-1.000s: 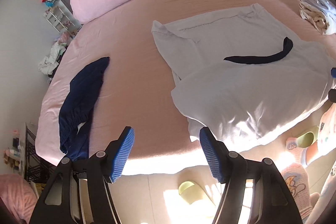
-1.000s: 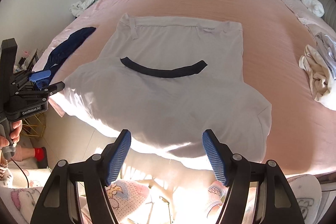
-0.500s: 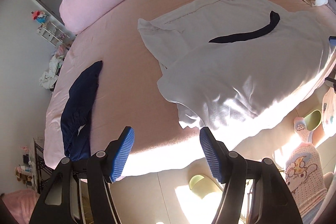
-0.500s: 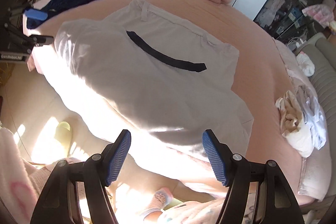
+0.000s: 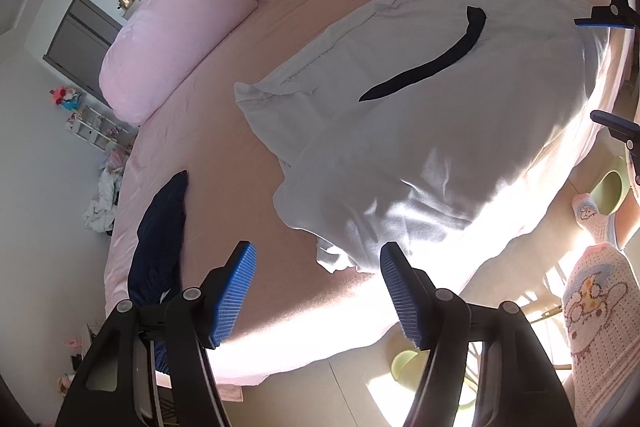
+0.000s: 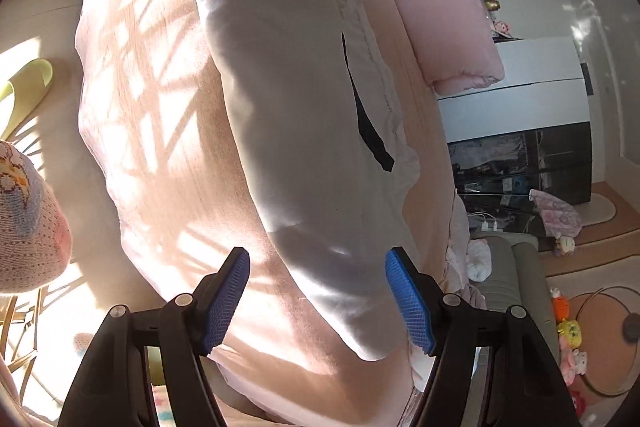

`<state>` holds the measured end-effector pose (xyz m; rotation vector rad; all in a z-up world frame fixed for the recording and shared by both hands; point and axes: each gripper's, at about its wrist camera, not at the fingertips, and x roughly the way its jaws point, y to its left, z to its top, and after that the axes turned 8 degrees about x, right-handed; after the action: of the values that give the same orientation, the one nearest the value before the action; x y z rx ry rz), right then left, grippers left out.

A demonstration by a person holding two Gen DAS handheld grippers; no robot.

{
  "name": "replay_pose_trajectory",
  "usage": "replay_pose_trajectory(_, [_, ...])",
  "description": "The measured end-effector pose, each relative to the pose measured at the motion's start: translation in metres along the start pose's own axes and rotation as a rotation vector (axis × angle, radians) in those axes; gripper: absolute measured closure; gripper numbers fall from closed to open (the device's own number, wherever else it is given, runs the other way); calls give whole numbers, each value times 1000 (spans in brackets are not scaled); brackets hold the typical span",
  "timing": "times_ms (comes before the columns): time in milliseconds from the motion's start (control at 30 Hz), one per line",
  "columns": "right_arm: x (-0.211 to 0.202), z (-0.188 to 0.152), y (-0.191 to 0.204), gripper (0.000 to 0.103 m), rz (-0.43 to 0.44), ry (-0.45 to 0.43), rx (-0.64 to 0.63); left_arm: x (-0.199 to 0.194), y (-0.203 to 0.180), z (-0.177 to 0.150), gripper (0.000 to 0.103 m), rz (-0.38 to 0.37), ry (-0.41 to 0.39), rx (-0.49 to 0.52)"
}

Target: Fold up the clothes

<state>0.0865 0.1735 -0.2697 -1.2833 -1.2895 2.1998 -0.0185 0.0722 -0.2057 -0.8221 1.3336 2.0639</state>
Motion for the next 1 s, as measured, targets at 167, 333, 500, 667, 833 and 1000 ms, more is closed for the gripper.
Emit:
replay_pose_trajectory(167, [7, 0, 4, 33, -59, -23, -66, 2, -14, 2, 40, 64, -11, 101])
replay_pose_trajectory(333, [13, -2, 8, 33, -114, -37, -118, -6, -35, 4, 40, 149, -71, 230])
replay_pose_trajectory(500, [21, -1, 8, 33, -141, -37, -146, -7, -66, -1, 40, 323, -160, 391])
replay_pose_trajectory(667, [23, 0, 12, 33, -136, -32, -152, -1, -75, -3, 38, 234, -155, 402])
replay_pose_trajectory(833, [24, 3, 9, 31, -131, -33, -147, 8, -92, -6, 38, 245, -132, 482])
replay_pose_trajectory(1000, [25, 5, 3, 27, -105, -30, -112, 8, -103, -3, 38, 259, -154, 534])
